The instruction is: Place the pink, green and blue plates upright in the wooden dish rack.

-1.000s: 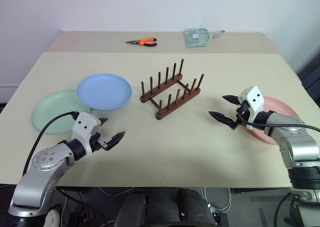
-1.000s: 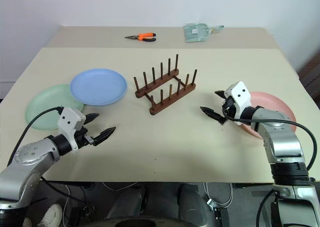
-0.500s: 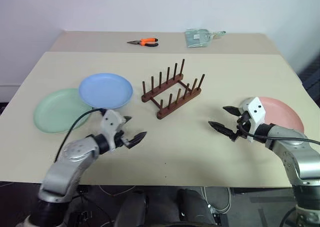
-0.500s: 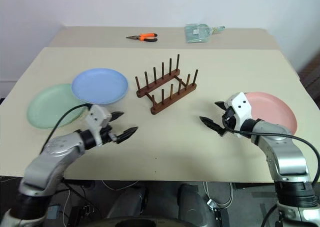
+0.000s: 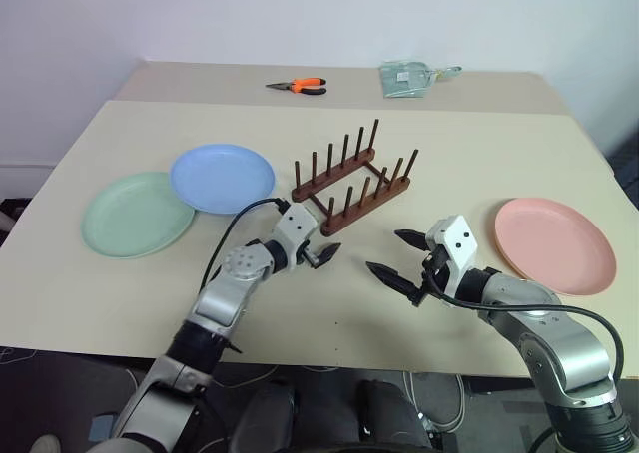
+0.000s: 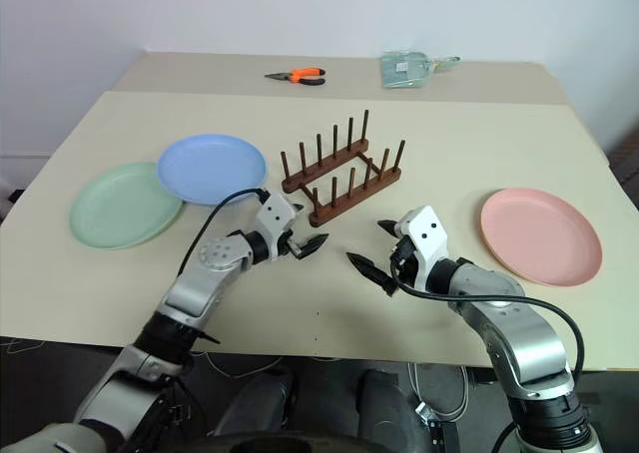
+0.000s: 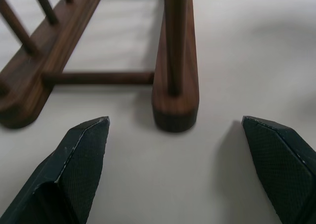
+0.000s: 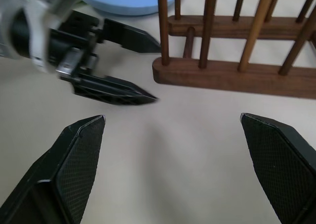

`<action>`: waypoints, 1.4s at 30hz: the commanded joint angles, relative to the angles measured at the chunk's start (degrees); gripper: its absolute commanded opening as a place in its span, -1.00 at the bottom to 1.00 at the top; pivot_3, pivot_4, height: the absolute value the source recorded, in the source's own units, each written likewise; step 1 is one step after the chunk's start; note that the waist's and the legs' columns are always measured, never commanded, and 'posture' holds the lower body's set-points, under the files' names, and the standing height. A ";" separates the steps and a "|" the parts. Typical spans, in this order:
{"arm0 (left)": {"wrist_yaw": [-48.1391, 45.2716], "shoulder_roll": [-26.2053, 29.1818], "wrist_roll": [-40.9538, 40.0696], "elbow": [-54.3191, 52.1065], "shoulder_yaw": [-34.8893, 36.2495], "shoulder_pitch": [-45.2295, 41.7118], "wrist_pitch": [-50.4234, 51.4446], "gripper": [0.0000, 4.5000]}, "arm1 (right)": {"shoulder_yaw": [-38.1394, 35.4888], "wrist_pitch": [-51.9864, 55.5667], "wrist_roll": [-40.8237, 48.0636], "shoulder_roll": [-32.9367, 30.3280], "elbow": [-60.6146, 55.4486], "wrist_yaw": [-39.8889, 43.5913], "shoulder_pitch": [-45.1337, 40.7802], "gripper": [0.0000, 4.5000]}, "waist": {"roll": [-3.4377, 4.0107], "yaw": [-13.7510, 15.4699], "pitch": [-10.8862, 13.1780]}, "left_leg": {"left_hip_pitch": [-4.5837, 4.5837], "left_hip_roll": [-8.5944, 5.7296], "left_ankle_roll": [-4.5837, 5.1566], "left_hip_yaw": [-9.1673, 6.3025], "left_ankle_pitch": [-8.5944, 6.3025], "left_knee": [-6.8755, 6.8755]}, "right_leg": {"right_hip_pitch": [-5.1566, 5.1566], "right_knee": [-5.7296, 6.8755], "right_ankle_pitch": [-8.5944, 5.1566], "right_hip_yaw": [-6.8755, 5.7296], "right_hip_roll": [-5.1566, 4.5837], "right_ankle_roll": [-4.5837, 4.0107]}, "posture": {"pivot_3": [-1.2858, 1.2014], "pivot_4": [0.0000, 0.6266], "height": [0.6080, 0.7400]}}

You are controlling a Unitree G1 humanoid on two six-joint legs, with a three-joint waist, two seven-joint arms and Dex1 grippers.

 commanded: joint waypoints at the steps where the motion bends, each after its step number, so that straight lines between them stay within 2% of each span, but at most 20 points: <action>1: -0.74 -1.46 2.81 5.97 -2.42 -0.32 -2.52 0.40 | -1.04 -0.76 0.32 -0.39 -1.77 -0.27 0.20 1.00 | -0.01 -0.19 -0.02 | -0.01 -0.01 0.00 0.02 0.01 0.00 | 0.04 0.00 0.07 0.00 -0.01 0.12 | 0.03 -0.52 1.00; 6: -4.16 -1.86 1.91 5.82 -2.02 -0.26 -6.28 -0.66 | -2.14 -1.40 -0.06 -1.46 -0.95 -0.09 0.74 1.00 | 0.02 -0.31 -0.04 | -0.01 0.00 0.00 0.02 0.02 -0.03 | -0.02 0.05 0.09 0.00 0.00 0.14 | 0.03 -0.52 1.00; 13: -21.95 3.99 -0.57 2.61 -5.24 -0.61 -14.74 -0.67 | -6.10 -0.67 1.69 -7.87 -1.47 5.31 6.81 1.00 | 0.03 -0.38 -0.04 | -0.10 0.02 0.01 0.10 0.01 -0.20 | -0.15 -0.04 0.19 0.01 -0.01 -0.01 | 0.03 -0.52 1.00; 20: -30.75 10.23 1.15 16.20 -3.90 -6.59 -21.77 -0.67 | -8.91 -3.64 0.16 -8.94 -0.03 5.53 10.05 1.00 | -0.02 -0.63 -0.02 | -0.04 0.08 0.01 0.17 0.01 -0.11 | -0.12 -0.01 0.03 0.01 0.03 -0.09 | 0.03 -0.52 1.00; 25: -27.76 12.33 -0.46 15.65 0.72 -4.65 -16.27 0.42 | -9.13 -4.48 -0.74 -8.71 0.54 5.10 11.17 1.00 | -0.05 -2.26 -0.04 | 0.01 0.16 0.02 0.27 0.01 -0.15 | -0.16 0.03 0.13 0.01 0.01 0.07 | 0.03 -0.52 1.00; 27: -27.90 13.49 -2.95 10.30 2.78 -1.41 -12.41 0.85 | -9.36 -4.86 -1.65 -9.04 1.36 4.75 11.53 0.76 | -0.07 -2.89 -0.07 | 0.05 0.19 0.02 0.27 0.01 -0.22 | -0.19 0.05 0.14 0.01 0.03 0.09 | 0.03 -0.52 1.00; 30: -29.39 16.04 -7.63 -1.75 4.67 4.98 -4.27 0.72 | -9.44 -5.03 -3.12 -9.69 3.07 4.32 11.47 0.22 | -0.05 -3.66 -0.08 | 0.08 0.24 0.02 0.33 0.01 -0.32 | -0.28 0.10 0.17 0.06 0.03 0.09 | 0.03 -0.52 1.00; 34: -28.64 16.53 -12.83 -17.56 2.64 9.46 10.64 -0.12 | -7.35 -5.11 -6.13 -10.64 6.08 3.60 10.01 -0.67 | -0.02 -2.84 -0.06 | 0.07 0.25 0.02 0.42 0.01 -0.34 | -0.27 0.06 0.13 0.12 -0.05 0.02 | 0.03 -0.52 1.00; 35: -27.68 16.04 -11.48 -19.46 0.98 9.46 11.72 -0.34 | -6.60 -5.47 -7.16 -10.57 6.72 3.15 9.25 -0.90 | -0.01 -2.58 -0.05 | 0.01 0.22 0.02 0.40 0.01 -0.26 | -0.26 0.06 0.05 0.11 -0.07 -0.09 | 0.03 -0.52 1.00; 36: -26.36 15.27 -10.33 -20.50 -0.05 9.30 12.72 -0.34 | -5.98 -5.83 -8.11 -10.41 7.29 2.62 8.52 -0.98 | 0.00 -2.14 -0.04 | 0.00 0.20 0.02 0.41 0.01 -0.19 | -0.24 0.06 0.04 0.11 -0.10 -0.10 | 0.03 -0.52 1.00; 38: -22.13 12.45 -8.47 -20.83 -1.33 8.35 15.04 -0.34 | -4.31 -6.22 -10.48 -9.96 8.77 1.03 6.62 -0.98 | -0.02 -1.67 -0.03 | -0.04 0.16 0.02 0.43 0.01 -0.08 | -0.20 0.04 0.05 0.11 -0.13 -0.08 | 0.03 -0.52 1.00; 42: -10.04 8.00 0.40 -15.38 -2.94 6.37 13.00 -0.34 | 0.50 -7.91 -16.11 -8.65 13.88 -2.18 1.01 -0.98 | -0.07 -1.75 -0.04 | -0.03 0.08 0.08 0.45 0.05 -0.07 | -0.17 0.03 0.10 0.11 -0.19 0.02 | 0.03 -0.52 1.00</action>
